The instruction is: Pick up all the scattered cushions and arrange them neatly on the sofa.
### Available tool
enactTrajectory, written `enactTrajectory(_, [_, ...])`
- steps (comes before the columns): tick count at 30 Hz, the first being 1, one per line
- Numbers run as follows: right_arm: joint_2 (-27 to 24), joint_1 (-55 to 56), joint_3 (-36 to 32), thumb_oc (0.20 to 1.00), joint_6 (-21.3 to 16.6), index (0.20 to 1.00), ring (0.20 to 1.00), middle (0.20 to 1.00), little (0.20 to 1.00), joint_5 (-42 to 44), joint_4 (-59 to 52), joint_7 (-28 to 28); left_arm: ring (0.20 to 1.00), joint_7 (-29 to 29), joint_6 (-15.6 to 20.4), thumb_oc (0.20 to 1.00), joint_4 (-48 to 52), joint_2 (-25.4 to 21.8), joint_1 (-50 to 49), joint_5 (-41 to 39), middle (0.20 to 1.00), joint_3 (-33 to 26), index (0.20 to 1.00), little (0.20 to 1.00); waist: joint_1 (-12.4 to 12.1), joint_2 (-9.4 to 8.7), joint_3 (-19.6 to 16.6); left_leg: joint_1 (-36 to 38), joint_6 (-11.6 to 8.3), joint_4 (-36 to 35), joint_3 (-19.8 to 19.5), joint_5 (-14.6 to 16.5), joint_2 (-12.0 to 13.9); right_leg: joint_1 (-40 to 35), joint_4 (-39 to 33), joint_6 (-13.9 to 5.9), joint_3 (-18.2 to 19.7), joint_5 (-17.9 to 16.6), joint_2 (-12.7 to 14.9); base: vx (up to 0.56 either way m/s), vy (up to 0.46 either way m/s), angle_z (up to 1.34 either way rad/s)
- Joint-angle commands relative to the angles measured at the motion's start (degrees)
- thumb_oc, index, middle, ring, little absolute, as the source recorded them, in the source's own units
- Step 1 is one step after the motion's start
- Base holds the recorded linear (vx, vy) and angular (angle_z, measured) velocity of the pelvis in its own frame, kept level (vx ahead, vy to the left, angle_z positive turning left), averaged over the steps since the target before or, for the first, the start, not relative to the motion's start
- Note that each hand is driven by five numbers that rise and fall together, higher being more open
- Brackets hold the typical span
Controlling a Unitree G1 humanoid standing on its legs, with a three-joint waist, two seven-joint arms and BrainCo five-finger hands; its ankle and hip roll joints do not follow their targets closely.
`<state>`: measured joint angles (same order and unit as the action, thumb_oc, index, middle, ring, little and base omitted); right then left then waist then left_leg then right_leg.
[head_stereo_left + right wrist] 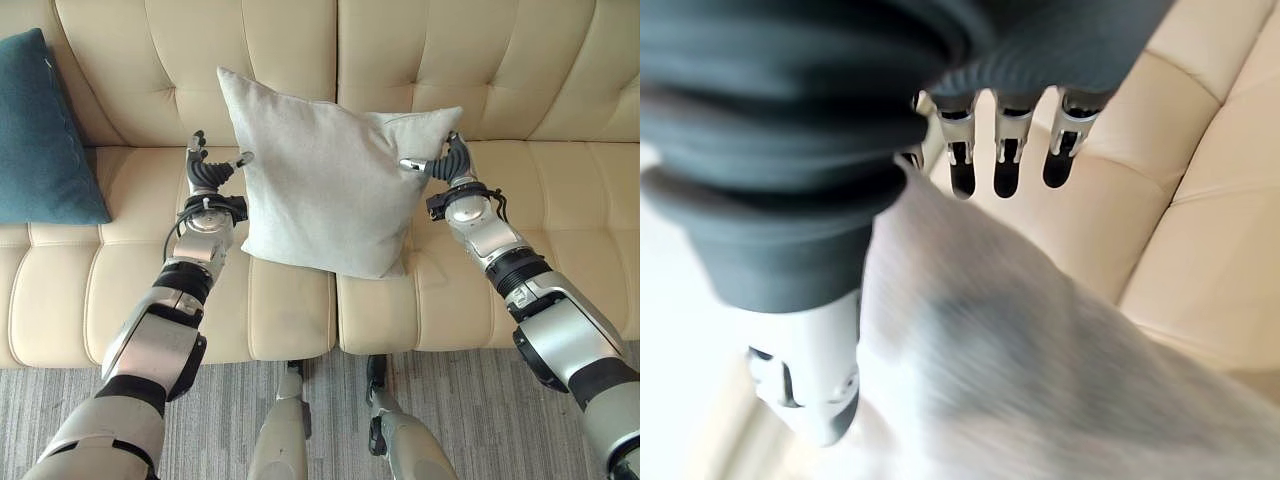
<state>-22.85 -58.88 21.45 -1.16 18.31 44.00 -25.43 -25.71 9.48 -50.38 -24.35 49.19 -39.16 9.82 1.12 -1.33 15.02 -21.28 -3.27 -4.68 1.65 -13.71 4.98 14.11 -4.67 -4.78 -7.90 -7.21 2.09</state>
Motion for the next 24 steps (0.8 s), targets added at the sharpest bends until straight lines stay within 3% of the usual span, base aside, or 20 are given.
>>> enactTrajectory(1, [0.85,2.32,-3.69,1.000,-4.83,1.000,1.000,1.000,1.000,1.48,-4.06,-5.71,1.000,-0.28,4.27,1.000,-1.05,0.19,-1.98,-4.26,1.000,0.23,1.000,1.000,-0.87,-3.15,-4.66,8.43,-2.10,-0.32,0.90,11.27,-2.37,-0.90,1.02,-2.53,-0.46,6.03,1.61,0.06,0.027,-0.03])
enactTrajectory(4, [2.48,8.73,-8.36,1.000,-6.18,1.000,1.000,1.000,1.000,2.47,-10.41,-6.84,1.000,-0.39,4.49,1.000,2.92,2.49,-10.14,-6.35,1.000,-3.64,1.000,1.000,-0.90,-2.96,-5.91,10.27,-1.76,-0.32,1.10,12.06,-2.64,-3.17,0.22,-2.53,-0.37,6.12,1.75,0.10,0.048,-0.02])
enactTrajectory(5, [4.86,18.65,-12.75,1.000,-8.06,1.000,1.000,1.000,1.000,3.46,-17.49,-6.24,1.000,0.67,3.73,1.000,8.30,5.24,-20.81,-6.59,1.000,-7.18,1.000,1.000,-1.04,-2.62,-7.71,12.56,-1.38,-0.32,1.52,12.98,-2.88,-5.53,-0.29,-2.65,-0.29,6.39,2.05,0.14,0.087,-0.03])
enactTrajectory(6, [5.51,21.57,-13.46,1.000,-8.22,1.000,1.000,1.000,1.000,3.50,-19.43,-5.38,1.000,1.17,3.35,1.000,9.65,5.79,-23.84,-5.96,1.000,-7.83,1.000,1.000,-1.08,-2.57,-8.06,13.06,-1.31,-0.32,1.59,13.14,-2.85,-6.09,-0.33,-2.69,-0.31,6.46,2.14,0.14,0.090,0.02])
enactTrajectory(12, [5.38,44.72,-17.29,1.000,-5.88,1.000,1.000,1.000,1.000,0.97,-25.92,5.11,1.000,8.06,-1.05,1.000,17.33,5.19,-43.21,7.69,1.000,-9.50,1.000,1.000,-0.41,-2.03,-11.24,17.32,-0.76,-0.32,2.48,14.06,-3.05,-10.01,-0.33,-3.55,0.08,6.31,2.71,0.01,0.087,-0.08])
enactTrajectory(24, [5.58,58.29,-15.89,1.000,-2.02,1.000,1.000,1.000,1.000,-4.45,-19.78,14.26,1.000,17.68,-5.33,1.000,19.31,4.41,-52.94,22.45,1.000,-4.36,1.000,1.000,1.12,-2.12,-11.77,20.63,0.64,-0.32,4.39,15.31,-3.86,-11.74,-0.33,-4.61,1.72,4.85,3.54,-0.06,0.072,-0.12])
